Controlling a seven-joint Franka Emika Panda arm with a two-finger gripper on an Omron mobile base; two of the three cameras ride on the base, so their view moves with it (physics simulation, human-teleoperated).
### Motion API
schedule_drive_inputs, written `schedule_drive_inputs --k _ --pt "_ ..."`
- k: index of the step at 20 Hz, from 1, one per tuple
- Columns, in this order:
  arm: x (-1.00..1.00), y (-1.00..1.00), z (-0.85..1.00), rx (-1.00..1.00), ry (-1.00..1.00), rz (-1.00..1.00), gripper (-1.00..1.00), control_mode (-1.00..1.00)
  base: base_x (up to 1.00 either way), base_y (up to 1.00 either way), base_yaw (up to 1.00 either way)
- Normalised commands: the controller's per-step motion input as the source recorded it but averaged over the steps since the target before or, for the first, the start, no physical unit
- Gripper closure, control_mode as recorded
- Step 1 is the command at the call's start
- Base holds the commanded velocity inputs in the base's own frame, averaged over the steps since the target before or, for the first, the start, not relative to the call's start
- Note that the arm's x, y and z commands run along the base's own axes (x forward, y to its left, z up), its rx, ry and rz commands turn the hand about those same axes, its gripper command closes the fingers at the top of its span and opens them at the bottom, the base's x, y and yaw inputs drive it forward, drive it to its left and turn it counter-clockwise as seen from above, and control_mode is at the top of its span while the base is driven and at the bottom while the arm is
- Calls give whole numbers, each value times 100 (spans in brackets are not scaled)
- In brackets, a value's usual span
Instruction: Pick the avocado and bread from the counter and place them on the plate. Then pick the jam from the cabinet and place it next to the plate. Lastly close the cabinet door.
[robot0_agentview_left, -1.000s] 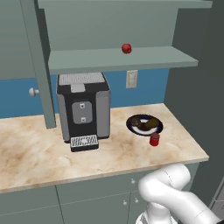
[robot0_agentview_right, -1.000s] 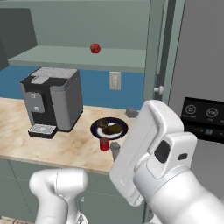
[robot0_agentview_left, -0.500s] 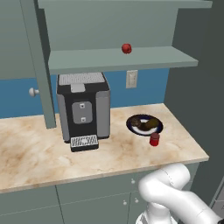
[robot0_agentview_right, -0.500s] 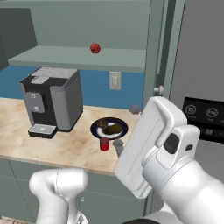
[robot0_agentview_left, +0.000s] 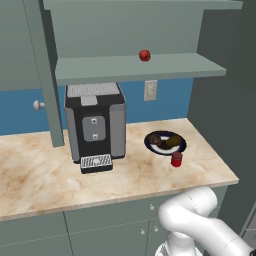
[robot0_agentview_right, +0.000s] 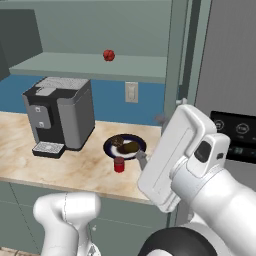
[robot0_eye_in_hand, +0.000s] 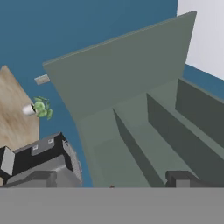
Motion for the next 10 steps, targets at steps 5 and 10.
schedule_drive_inputs --k 5,10 --pt "23 -11 -3 4 0 5 -100 -100 0 0 0" --pt "21 -12 -4 1 0 5 -100 -100 0 0 0"
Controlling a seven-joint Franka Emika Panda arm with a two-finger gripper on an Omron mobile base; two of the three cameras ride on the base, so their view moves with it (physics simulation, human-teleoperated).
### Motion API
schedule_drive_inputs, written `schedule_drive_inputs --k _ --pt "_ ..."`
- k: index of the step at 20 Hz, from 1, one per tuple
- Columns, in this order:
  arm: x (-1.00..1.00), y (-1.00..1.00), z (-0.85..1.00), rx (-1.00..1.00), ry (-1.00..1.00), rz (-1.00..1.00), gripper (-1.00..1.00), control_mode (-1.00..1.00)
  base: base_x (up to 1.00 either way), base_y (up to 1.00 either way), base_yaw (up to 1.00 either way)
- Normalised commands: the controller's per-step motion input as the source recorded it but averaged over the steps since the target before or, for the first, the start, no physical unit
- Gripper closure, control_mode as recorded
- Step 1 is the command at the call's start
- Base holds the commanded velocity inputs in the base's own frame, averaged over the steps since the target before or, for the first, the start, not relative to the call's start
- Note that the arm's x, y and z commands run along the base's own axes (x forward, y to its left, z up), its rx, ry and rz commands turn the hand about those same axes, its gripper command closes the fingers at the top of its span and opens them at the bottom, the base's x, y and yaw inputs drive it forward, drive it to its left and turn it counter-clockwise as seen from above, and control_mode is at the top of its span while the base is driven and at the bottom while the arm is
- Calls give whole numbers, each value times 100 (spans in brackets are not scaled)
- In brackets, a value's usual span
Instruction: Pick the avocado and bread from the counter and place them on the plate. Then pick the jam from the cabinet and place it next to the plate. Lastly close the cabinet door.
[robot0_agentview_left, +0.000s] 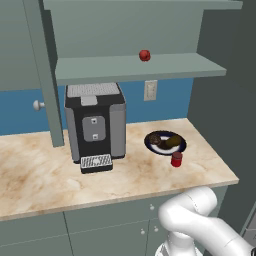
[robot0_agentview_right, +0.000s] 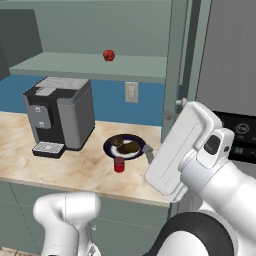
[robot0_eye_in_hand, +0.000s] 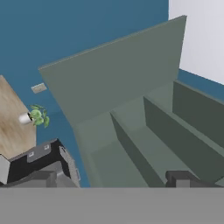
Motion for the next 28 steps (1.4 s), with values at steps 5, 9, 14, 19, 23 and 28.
schedule_drive_inputs --k 5,9,14,19,23,28 --pt "18 -20 -9 0 0 3 -100 -100 0 0 0" --pt "16 -25 -8 0 0 4 -100 -100 0 0 0" --pt "16 -17 -1 0 0 2 -100 -100 0 0 0" --pt "12 -1 0 0 0 0 -100 -100 0 0 0" --pt "12 0 0 0 0 0 -100 -100 0 0 0" --pt "20 -1 -2 0 0 0 -100 -100 0 0 0"
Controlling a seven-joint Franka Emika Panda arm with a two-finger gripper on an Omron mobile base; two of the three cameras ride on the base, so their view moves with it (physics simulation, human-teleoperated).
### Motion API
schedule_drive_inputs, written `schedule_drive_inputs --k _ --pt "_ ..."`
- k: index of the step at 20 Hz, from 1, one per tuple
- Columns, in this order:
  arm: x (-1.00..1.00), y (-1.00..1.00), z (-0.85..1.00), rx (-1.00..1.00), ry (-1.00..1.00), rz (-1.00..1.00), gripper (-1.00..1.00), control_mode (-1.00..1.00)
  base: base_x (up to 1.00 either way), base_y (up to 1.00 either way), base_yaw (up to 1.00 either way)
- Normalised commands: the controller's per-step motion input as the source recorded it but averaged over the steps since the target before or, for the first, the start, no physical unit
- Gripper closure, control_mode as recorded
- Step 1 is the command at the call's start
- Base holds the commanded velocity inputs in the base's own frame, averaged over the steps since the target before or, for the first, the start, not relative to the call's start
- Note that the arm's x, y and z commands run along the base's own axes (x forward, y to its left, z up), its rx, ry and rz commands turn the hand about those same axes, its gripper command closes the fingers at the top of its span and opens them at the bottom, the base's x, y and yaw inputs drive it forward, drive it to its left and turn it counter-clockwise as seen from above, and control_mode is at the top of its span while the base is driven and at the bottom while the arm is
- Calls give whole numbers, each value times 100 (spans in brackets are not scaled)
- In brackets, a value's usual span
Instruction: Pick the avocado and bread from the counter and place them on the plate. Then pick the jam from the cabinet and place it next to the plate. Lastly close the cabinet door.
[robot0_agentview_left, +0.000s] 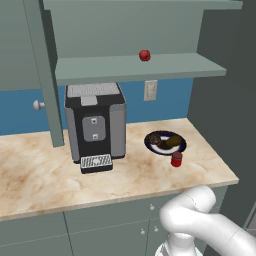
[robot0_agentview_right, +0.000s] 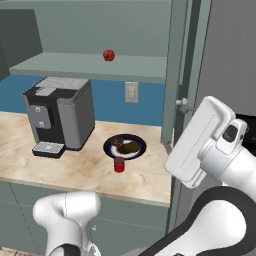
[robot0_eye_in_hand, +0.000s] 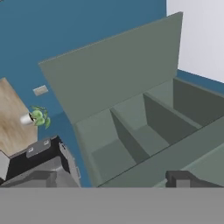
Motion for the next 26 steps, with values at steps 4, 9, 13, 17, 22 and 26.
schedule_drive_inputs --k 4,9,13,17,22,26 --pt "25 -14 -11 0 0 0 -100 -100 0 0 0" --pt "23 -25 -13 0 0 0 -100 -100 0 0 0" --pt "17 -35 -10 0 0 0 -100 -100 0 0 0" --pt "15 -30 -7 0 0 0 -100 -100 0 0 0" --pt "7 -3 0 0 0 0 -100 -100 0 0 0" --pt "2 6 0 0 0 0 -100 -100 0 0 0"
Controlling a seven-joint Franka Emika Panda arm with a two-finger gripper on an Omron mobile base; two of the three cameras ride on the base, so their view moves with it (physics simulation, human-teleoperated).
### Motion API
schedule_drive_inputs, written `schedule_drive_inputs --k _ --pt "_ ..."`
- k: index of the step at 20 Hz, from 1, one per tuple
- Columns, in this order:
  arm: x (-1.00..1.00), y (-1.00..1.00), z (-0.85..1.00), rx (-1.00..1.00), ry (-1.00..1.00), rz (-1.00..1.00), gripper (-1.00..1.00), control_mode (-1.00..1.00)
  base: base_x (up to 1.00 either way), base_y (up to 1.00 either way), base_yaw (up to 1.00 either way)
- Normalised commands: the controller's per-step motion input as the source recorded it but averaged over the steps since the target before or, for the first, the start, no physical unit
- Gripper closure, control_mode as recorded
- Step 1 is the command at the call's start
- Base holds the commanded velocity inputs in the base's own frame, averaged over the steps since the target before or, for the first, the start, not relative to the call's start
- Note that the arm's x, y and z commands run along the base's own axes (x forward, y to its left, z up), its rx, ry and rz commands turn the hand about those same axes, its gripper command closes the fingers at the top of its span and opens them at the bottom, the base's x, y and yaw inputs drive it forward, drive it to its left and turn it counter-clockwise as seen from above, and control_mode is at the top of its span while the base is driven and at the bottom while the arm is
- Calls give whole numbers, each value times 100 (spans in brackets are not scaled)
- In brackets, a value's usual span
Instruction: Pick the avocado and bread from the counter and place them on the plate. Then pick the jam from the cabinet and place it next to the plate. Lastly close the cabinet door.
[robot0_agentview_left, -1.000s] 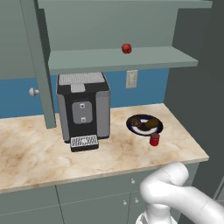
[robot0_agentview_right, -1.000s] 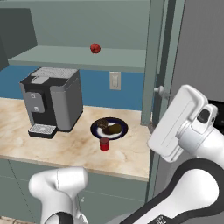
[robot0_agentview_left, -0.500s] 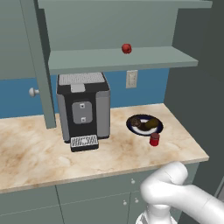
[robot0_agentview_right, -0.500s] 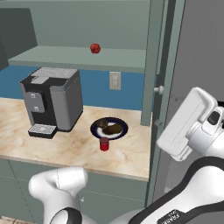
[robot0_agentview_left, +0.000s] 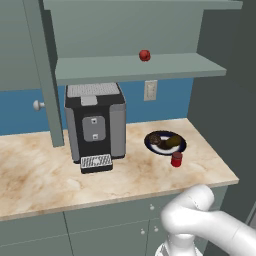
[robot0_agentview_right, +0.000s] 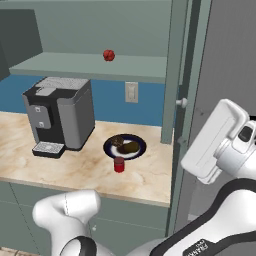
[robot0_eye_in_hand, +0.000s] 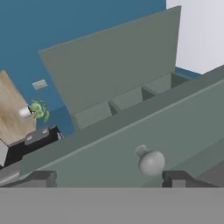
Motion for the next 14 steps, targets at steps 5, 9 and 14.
schedule_drive_inputs --k 5,9,14 --pt "1 39 0 0 0 0 -100 -100 0 0 0" --pt "3 69 0 0 0 0 -100 -100 0 0 0" --pt "30 80 5 0 3 0 -100 -100 0 0 0"
